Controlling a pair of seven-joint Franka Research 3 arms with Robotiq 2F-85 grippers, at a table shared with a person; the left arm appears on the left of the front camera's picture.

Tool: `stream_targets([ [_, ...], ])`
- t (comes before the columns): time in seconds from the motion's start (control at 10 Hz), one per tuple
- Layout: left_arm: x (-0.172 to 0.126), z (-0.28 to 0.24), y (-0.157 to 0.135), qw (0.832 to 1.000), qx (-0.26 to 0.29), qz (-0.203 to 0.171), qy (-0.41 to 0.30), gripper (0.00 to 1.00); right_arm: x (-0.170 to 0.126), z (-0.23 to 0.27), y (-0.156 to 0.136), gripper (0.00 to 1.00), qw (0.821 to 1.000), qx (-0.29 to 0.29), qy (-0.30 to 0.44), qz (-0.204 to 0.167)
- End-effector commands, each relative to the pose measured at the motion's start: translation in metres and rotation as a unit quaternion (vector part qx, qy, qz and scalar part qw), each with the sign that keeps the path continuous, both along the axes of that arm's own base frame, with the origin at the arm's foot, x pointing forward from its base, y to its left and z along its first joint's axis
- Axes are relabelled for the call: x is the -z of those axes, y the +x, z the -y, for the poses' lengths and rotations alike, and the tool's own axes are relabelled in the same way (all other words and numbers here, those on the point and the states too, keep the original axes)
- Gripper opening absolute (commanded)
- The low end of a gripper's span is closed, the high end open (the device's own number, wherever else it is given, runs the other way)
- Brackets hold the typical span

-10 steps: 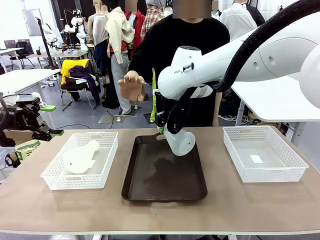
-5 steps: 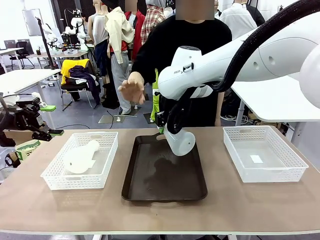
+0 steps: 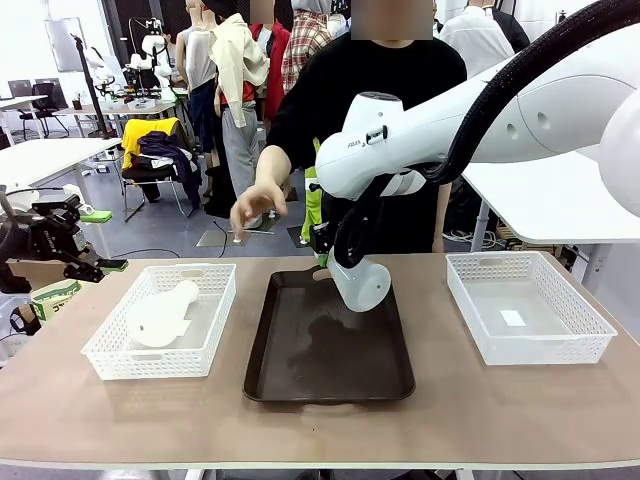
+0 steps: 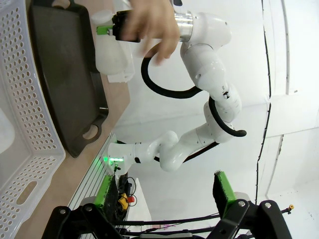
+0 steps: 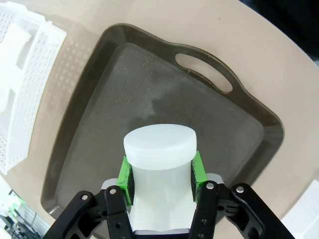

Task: Prepare the laboratory tools.
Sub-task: Place the picked Big flask upright in the Handle tray as instructed by the person.

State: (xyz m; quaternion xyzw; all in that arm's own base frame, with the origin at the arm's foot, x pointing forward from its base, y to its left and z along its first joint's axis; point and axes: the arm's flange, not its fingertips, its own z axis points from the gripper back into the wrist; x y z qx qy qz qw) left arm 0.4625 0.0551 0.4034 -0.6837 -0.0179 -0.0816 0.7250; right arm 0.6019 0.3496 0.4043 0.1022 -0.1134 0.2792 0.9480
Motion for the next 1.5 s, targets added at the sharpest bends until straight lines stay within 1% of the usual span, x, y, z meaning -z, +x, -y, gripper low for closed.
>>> stream_targets([
  [0.0, -0.0019, -0.0001, 0.0001, 1.0, -0.003, 0.003, 0.003, 1.0, -0.002, 0.001, -0.0001, 0.0, 1.0, -0.001, -0.002, 0.003],
  [1.4, -0.0019, -0.0001, 0.0001, 1.0, -0.003, 0.003, 0.003, 1.0, -0.002, 0.001, -0.0001, 0.0, 1.0, -0.001, -0.002, 0.003],
])
